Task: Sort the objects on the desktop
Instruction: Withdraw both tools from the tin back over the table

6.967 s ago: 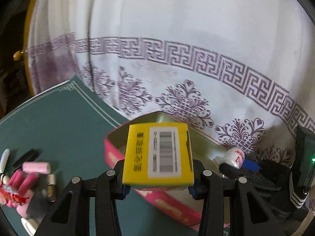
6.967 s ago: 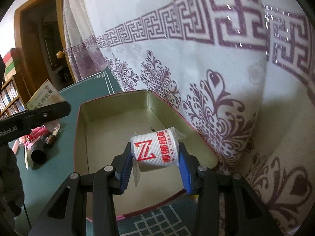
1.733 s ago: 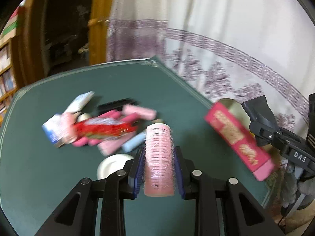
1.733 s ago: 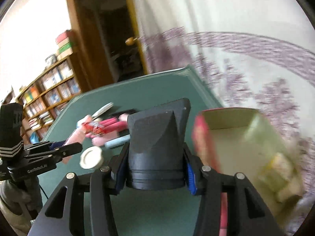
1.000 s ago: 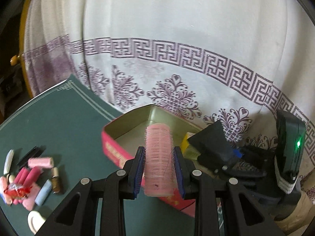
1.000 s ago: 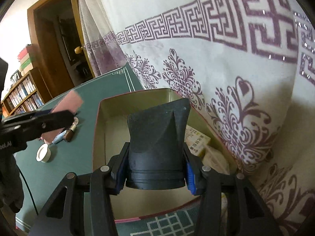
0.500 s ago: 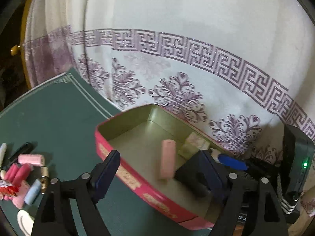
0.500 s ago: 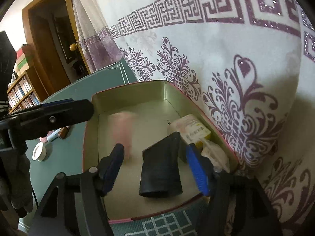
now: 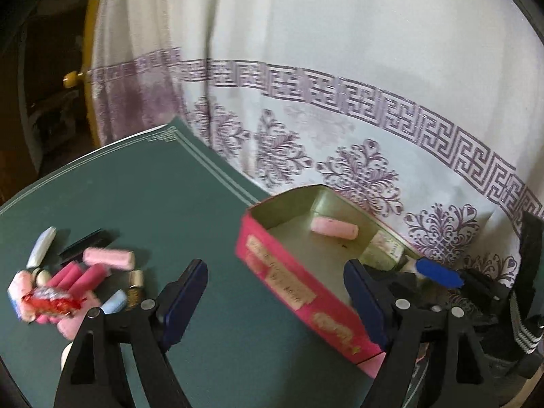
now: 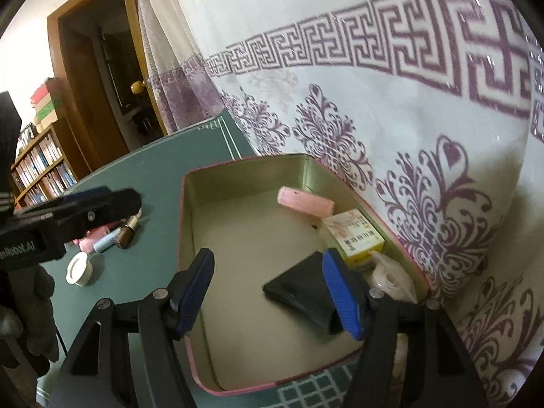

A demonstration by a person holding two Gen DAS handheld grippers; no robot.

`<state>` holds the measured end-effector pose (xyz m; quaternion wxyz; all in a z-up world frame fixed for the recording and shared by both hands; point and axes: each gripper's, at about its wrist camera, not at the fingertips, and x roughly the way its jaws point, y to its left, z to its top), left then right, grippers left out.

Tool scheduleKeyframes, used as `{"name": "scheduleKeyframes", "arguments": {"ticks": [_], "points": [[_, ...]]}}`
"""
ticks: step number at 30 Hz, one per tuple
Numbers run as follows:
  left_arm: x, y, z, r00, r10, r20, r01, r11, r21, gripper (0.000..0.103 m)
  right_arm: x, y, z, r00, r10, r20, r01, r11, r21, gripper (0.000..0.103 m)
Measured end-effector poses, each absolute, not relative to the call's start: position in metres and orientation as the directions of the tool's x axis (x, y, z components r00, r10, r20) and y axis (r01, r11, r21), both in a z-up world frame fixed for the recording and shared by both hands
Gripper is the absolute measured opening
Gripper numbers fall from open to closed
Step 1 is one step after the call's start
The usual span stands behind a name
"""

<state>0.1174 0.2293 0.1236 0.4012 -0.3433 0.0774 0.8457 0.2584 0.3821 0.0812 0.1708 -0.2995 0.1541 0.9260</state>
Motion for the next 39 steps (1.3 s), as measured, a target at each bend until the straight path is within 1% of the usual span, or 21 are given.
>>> {"name": "scheduleKeyframes", "arguments": {"ticks": [5,10,17,23,31,39], "points": [[0.108,0.187,0.124,-0.499,0.587,-0.638,-0.664,-0.732,-0.153,0.084,0.251,0.361,0.094,-0.791,0.206,-0.576,-0.369,-0.912,0.181,0.070],[0.097,0.134,0.123,-0.578,0.519,-0.630,-0.566,-0.811,-0.149,0.084,0.237,0.329,0.098,-0.813,0.149,-0.563,-0.298,-0.937,0.183,0.071],[0.081,0.043,0.121,-0.690,0.391,-0.609,-0.386,-0.911,-0.149,0.084,0.207,0.278,0.093,-0.812,0.032,-0.583,-0.172,-0.968,0.186,0.071],[0.072,-0.033,0.121,-0.739,0.309,-0.599,-0.247,-0.951,-0.185,0.084,0.178,0.231,0.087,-0.788,-0.061,-0.612,-0.062,-0.982,0.178,0.071],[0.068,-0.087,0.122,-0.778,0.235,-0.583,-0.162,-0.971,-0.174,0.084,0.143,0.178,0.077,-0.748,-0.150,-0.647,0.046,-0.983,0.175,0.071],[0.051,-0.096,0.111,-0.774,0.200,-0.600,-0.142,-0.979,-0.144,0.084,0.103,0.140,0.055,-0.687,-0.188,-0.701,0.112,-0.982,0.154,0.072]]}}
